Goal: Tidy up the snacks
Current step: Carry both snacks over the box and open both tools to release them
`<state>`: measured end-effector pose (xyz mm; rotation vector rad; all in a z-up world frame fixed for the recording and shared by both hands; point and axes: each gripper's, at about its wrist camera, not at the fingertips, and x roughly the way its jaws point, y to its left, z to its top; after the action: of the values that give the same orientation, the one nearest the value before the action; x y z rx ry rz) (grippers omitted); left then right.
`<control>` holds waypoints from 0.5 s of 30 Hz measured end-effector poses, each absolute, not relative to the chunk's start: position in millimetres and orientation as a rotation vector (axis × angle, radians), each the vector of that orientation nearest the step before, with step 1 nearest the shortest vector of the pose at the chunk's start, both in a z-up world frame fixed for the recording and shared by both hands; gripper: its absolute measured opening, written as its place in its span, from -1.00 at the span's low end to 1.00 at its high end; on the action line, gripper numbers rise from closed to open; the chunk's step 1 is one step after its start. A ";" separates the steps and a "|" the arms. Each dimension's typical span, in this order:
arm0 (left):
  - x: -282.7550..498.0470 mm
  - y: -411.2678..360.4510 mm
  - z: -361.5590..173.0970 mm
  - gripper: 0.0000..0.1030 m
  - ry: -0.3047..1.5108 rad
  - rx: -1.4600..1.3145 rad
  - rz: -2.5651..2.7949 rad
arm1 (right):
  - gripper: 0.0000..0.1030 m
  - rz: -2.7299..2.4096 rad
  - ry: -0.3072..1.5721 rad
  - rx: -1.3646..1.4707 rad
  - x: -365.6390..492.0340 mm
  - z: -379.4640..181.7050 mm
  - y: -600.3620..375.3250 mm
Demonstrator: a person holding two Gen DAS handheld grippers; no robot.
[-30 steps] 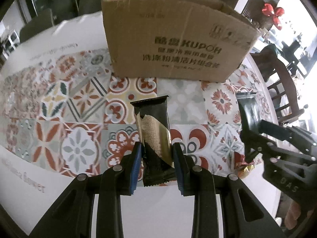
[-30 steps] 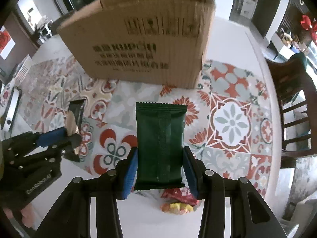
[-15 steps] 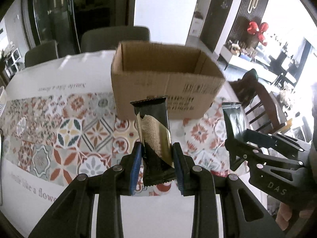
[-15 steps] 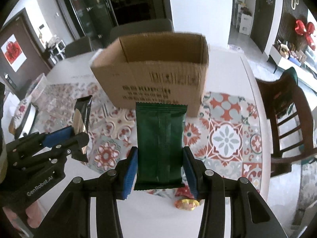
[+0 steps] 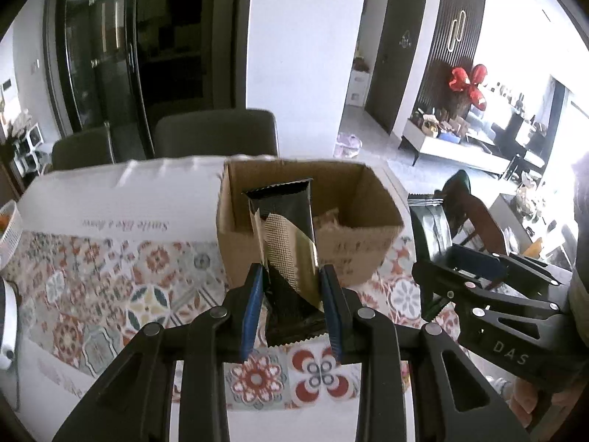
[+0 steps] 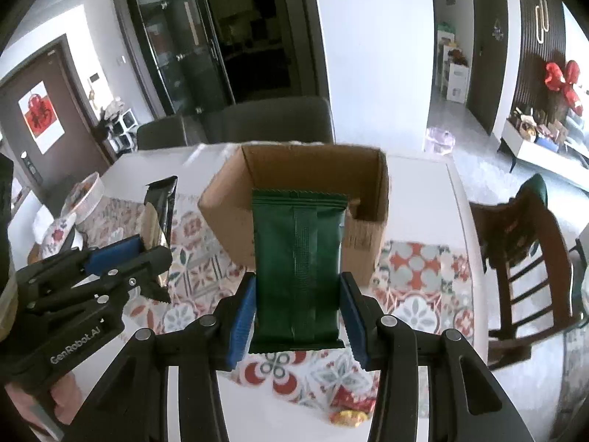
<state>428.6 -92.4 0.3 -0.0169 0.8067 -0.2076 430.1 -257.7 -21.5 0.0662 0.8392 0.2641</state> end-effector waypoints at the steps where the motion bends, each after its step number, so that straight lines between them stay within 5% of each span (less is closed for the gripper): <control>1: 432.5 -92.2 4.1 -0.40 0.796 -0.013 -0.207 | -0.12 0.266 0.832 0.067 432.5 -18.9 -257.9; 15: 489.2 -93.1 21.7 -0.40 0.782 0.008 -0.206 | -0.12 0.256 0.792 0.056 486.9 3.0 -256.3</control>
<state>489.2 -93.1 21.7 0.0082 0.7817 -0.2060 486.9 -256.4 3.0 0.0565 0.7922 0.2558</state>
